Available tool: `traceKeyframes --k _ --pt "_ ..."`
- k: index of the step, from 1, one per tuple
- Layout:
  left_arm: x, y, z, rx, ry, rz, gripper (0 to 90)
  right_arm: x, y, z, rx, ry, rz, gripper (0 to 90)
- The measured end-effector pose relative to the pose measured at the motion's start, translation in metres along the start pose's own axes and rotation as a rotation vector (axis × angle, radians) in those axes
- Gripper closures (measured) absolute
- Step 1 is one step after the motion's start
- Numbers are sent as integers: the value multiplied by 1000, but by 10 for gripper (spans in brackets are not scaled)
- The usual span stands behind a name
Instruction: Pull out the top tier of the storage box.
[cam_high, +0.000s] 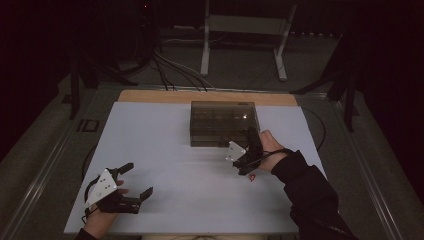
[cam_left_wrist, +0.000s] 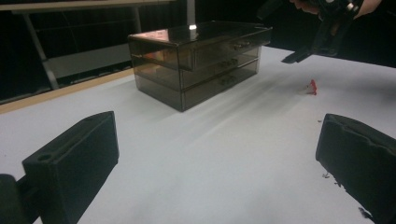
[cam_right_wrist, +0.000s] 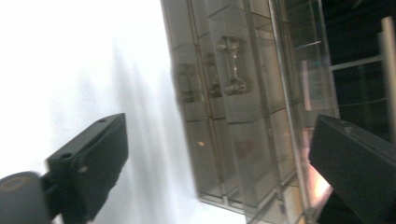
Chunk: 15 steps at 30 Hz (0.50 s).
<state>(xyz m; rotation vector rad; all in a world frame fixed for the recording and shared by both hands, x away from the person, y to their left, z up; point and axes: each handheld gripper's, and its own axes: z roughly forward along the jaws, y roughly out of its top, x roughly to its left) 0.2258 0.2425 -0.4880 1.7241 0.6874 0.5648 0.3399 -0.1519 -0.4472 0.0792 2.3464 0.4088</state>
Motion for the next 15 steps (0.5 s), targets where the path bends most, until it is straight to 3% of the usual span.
traceKeyframes --k 6,8,9,10,12,15 --pt "0 0 0 0 0 -1 2 -8 -5 -6 -73 97 99 37" --pt "0 0 0 1 0 1 2 -10 -7 -7 -97 108 119 37" --pt "0 0 0 0 1 1 2 -15 -9 -10 -153 159 165 47" --pt "0 0 -1 0 1 1 2 -18 -11 -12 -169 174 179 52" --pt "0 0 -1 -1 1 -1 2 -21 -12 -13 -178 190 188 52" --pt "0 0 -1 -2 2 2 2 -32 -17 -15 -194 262 229 57"
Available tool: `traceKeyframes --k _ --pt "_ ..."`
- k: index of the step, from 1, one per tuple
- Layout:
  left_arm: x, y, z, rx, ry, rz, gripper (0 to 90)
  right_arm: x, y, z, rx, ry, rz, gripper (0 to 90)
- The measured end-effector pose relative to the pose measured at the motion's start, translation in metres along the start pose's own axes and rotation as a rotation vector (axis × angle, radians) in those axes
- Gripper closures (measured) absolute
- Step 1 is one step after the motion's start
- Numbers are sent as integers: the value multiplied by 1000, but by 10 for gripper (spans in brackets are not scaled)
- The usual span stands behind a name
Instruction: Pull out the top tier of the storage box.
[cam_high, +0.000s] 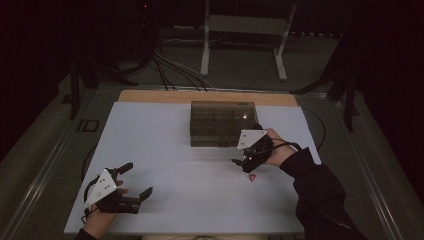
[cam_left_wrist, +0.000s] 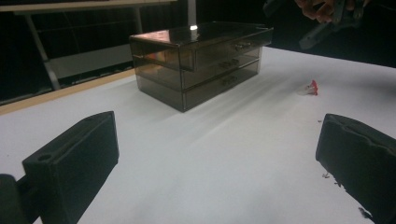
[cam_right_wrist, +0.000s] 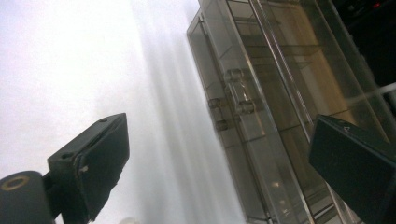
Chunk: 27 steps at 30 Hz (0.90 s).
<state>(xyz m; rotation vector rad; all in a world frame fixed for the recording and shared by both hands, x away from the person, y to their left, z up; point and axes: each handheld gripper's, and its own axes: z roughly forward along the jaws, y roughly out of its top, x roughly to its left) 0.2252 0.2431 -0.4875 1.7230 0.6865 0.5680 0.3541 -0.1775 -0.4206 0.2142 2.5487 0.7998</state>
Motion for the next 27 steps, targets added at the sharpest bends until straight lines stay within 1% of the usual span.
traceKeyframes --k 1,2,3,5,6,7,8,11,12,17,18,19,20,23,27 --pt "0 0 0 1 0 1 2 -3 -1 -1 -5 4 2 61" --pt "0 0 0 0 0 0 2 -6 -2 -2 -1 19 9 63" --pt "0 0 0 0 0 0 2 -6 -2 -2 -1 19 9 63" --pt "0 0 0 1 1 0 2 -13 -4 -3 25 72 16 70" --pt "1 0 0 1 2 -1 2 -15 -5 -3 27 81 18 76" --pt "1 0 0 1 2 -1 2 -15 -5 -3 27 81 18 76" --pt "1 0 -1 1 2 0 2 -19 -8 -3 26 90 19 81" --pt "1 0 -1 1 3 0 2 -20 -9 -3 21 94 19 86" --pt "1 0 -1 1 3 0 2 -25 -10 -4 1 119 27 90" --pt "1 0 -1 1 3 0 2 -30 -9 -5 -16 125 34 103" --pt "1 0 -1 1 3 0 2 -34 -9 -7 -24 135 43 111" --pt "1 0 -1 1 3 0 2 -40 -7 -8 -14 147 50 121" --pt "1 0 -1 1 3 0 2 -43 -7 -9 -6 150 56 124" --pt "1 -1 -1 1 3 -1 2 -51 -5 -10 8 182 88 150" --pt "1 -1 -1 1 4 -2 2 -58 -3 -13 18 208 99 167"
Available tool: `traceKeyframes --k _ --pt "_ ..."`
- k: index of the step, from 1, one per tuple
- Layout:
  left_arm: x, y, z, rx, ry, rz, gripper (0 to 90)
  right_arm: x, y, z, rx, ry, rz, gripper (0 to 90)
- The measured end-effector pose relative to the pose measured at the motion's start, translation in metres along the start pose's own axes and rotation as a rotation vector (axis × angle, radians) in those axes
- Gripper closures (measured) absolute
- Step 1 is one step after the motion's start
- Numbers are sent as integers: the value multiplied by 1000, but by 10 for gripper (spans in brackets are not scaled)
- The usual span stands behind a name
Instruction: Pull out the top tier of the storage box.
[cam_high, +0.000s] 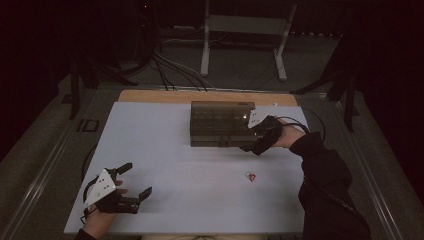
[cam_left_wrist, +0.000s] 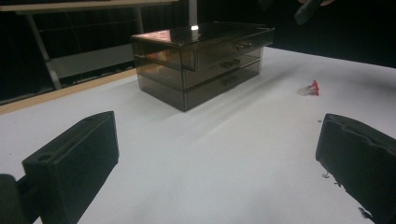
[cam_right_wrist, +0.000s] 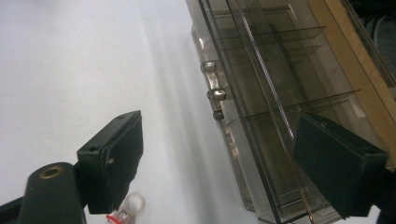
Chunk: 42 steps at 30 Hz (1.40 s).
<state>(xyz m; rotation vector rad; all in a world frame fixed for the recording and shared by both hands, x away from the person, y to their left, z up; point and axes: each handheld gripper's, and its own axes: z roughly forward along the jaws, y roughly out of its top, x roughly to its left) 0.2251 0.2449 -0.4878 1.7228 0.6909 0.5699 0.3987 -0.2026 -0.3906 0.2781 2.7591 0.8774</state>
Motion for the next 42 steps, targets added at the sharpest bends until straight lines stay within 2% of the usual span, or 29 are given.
traceKeyframes --k 7,11,13,16,18,20,26,31,38,39,42 --pt "1 -1 0 4 1 -6 2 -7 0 -3 -19 37 -2 278" --pt "1 -1 1 5 4 -12 2 -10 -1 -1 -5 49 9 346" --pt "1 -1 1 2 2 -15 2 -11 -1 1 -3 52 8 349" --pt "2 -1 1 1 -2 -26 2 -13 -1 6 17 33 -18 434" --pt "2 -1 1 4 2 -24 2 -14 -3 9 12 21 -35 480" --pt "2 -2 0 6 5 -26 2 -16 -6 11 -5 6 -74 516" --pt "2 -2 0 8 8 -22 2 -21 -11 19 -11 16 -155 584" --pt "3 -2 1 10 6 -22 2 -26 -11 25 16 19 -155 650" --pt "3 -2 1 10 6 -22 2 -29 -8 35 82 38 -187 696" --pt "3 -2 1 9 6 -21 2 -29 -7 36 89 32 -188 724" --pt "3 -2 0 10 5 -20 2 -30 -5 40 104 55 -199 794"
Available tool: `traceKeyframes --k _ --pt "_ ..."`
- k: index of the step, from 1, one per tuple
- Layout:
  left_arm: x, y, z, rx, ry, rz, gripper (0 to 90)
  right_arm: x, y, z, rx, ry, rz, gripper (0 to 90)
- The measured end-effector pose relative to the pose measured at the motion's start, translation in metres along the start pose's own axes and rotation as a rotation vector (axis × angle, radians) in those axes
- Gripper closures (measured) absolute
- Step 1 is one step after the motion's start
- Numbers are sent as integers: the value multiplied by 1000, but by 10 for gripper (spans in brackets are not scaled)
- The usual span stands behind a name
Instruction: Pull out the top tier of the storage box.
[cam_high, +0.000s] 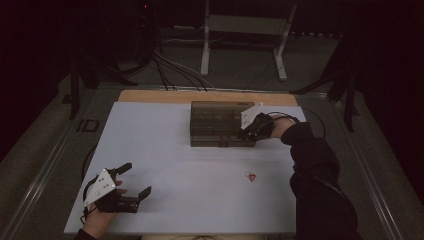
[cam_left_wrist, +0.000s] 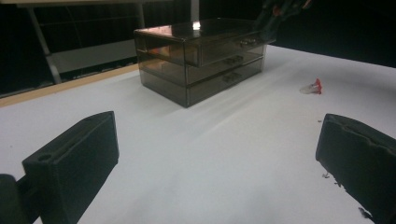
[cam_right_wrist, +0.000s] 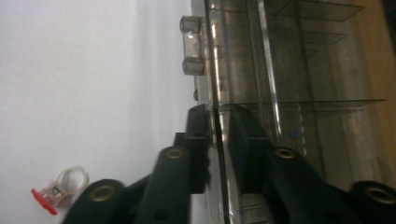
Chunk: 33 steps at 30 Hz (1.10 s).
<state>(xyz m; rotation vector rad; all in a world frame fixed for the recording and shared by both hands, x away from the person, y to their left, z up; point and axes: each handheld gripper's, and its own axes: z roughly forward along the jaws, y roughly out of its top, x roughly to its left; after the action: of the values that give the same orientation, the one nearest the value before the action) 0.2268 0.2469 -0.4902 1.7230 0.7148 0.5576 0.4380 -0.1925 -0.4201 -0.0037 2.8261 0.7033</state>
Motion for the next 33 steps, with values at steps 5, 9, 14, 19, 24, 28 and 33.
traceKeyframes --k 5,9,14,19,24,28,33 --pt "0 0 0 -2 -1 -1 2 -7 1 3 17 74 26 843" --pt "0 0 0 -3 0 0 2 -11 1 3 7 104 8 864" --pt "0 0 -1 -5 2 -3 2 -11 0 3 6 147 3 879" --pt "0 0 -1 -6 3 -2 2 -9 1 1 16 169 -9 882" --pt "1 0 -1 -6 4 -2 2 -5 1 -1 22 187 -10 884" --pt "1 0 -2 -7 4 -5 2 -1 0 -2 18 203 -21 887" --pt "0 0 -1 -6 6 -3 2 5 1 -4 24 214 -18 887"
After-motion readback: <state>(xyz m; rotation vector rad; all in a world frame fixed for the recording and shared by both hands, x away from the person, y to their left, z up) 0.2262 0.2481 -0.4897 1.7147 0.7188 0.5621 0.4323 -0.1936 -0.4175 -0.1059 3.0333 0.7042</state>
